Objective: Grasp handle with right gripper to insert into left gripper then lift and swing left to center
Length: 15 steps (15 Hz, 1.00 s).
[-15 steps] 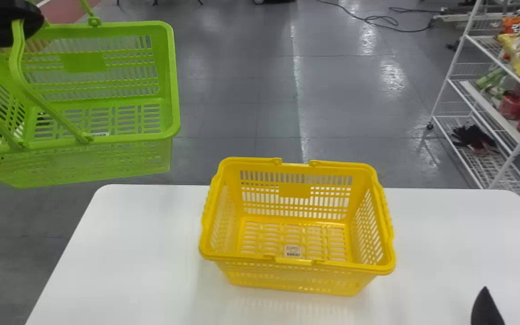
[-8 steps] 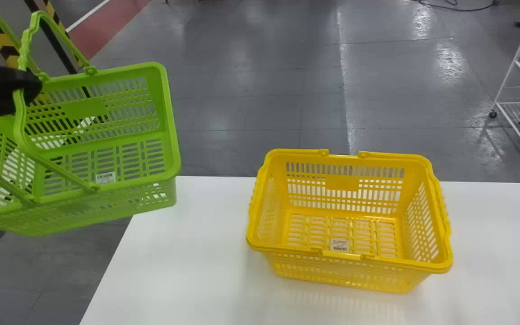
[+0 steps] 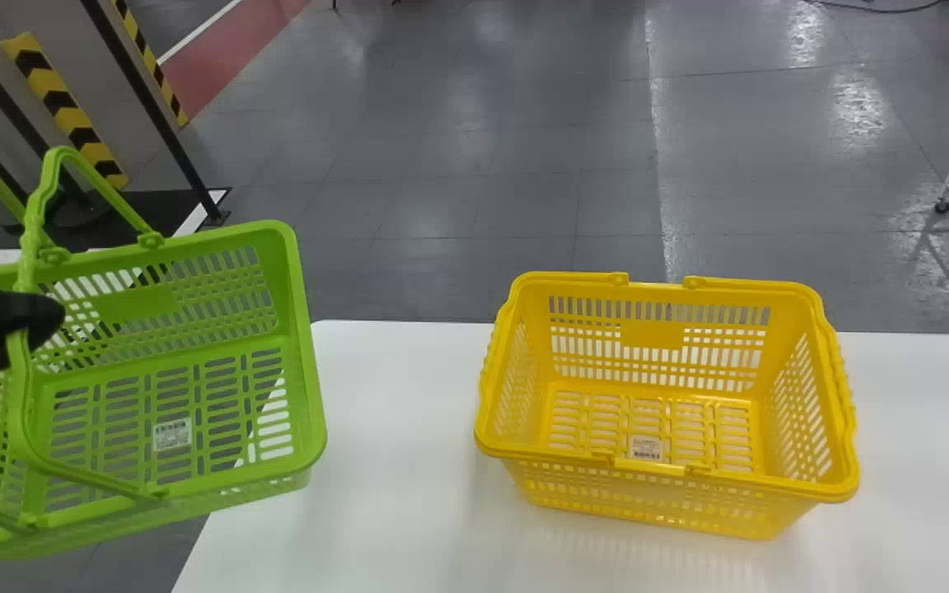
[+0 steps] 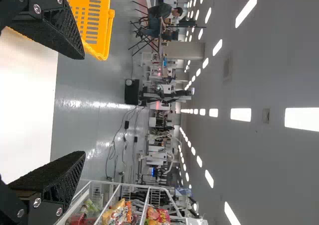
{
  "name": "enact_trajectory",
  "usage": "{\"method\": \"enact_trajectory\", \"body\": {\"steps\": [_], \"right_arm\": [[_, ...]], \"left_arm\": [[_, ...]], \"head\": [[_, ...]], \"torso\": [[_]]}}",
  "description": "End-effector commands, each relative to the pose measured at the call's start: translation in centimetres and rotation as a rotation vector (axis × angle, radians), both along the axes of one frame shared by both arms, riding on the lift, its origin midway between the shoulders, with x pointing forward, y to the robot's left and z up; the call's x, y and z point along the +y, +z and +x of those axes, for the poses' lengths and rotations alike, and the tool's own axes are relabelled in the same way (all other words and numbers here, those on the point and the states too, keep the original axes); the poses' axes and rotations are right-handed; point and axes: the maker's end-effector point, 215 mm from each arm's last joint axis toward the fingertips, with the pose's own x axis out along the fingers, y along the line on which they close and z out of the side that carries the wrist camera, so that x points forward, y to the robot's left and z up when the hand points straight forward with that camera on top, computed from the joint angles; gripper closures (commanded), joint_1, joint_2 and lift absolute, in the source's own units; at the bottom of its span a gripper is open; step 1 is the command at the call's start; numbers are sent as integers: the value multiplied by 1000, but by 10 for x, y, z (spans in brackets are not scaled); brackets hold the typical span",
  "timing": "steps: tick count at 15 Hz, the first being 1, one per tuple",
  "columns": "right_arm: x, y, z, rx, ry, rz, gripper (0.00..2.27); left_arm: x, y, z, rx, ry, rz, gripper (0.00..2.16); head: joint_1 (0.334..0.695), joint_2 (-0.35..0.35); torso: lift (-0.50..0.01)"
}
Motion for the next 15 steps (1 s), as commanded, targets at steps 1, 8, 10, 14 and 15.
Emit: {"method": "enact_trajectory", "body": {"steps": [1, 8, 10, 14, 15], "right_arm": [[0, 1, 2, -2, 2, 0, 134], [-11, 1, -1, 4, -3, -8, 134], [-17, -1, -3, 9, -10, -14, 134], [-20, -6, -4, 19, -12, -17, 134], [-20, -5, -4, 16, -11, -18, 134]], "left_arm": [[-15, -15, -22, 13, -1, -2, 2138], [-81, -32, -75, 44, -93, 24, 2138], [-90, -33, -91, 66, -100, 41, 2135], [-122, -40, -119, 140, -170, -14, 2138], [-136, -43, -124, 153, -201, -35, 2138]], "head": [[695, 247], [695, 148], [695, 95], [695, 30], [695, 15]], "torso": [[-93], [-93], [-93], [-93], [-93]]}}
